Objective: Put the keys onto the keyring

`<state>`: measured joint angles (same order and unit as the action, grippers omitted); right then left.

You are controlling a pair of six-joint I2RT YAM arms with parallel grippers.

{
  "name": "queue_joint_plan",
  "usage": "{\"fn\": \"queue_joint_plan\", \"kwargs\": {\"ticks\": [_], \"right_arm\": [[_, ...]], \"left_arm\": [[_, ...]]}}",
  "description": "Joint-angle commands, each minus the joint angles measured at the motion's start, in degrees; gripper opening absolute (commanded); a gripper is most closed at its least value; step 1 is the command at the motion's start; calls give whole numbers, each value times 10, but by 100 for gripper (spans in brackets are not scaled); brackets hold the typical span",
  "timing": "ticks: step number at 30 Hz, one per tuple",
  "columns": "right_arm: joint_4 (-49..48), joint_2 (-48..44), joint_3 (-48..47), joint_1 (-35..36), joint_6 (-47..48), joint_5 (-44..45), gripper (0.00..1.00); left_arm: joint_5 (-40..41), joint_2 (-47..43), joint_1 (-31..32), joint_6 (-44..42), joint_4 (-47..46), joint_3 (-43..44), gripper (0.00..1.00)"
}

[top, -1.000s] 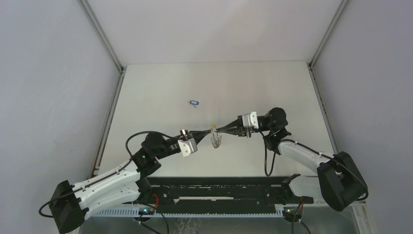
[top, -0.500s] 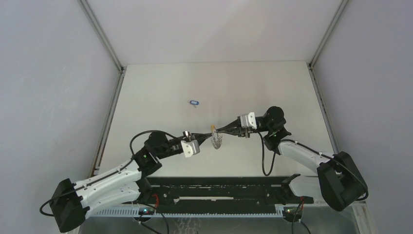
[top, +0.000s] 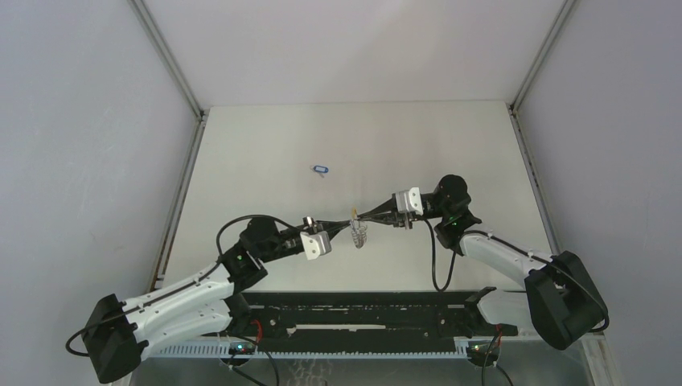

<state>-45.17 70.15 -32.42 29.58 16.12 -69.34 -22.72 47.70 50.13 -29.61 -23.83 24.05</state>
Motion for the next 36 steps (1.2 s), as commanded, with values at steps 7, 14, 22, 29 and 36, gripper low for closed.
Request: {"fn": "queue_joint_plan", "kwargs": {"ticks": [7, 14, 22, 29, 36], "right_arm": [[-8, -12, -24, 5, 11, -16, 0], [20, -12, -31, 6, 28, -20, 0], [19, -15, -31, 8, 28, -18, 0], [25, -16, -31, 7, 33, -10, 0], [32, -17, -31, 8, 39, -5, 0]], "left_arm": [[-6, 6, 1, -6, -19, 27, 0], [2, 5, 1, -5, -22, 25, 0], [-1, 7, 1, -4, -24, 24, 0], [-5, 9, 1, -3, -23, 24, 0], [3, 6, 2, -3, -23, 22, 0]]}}
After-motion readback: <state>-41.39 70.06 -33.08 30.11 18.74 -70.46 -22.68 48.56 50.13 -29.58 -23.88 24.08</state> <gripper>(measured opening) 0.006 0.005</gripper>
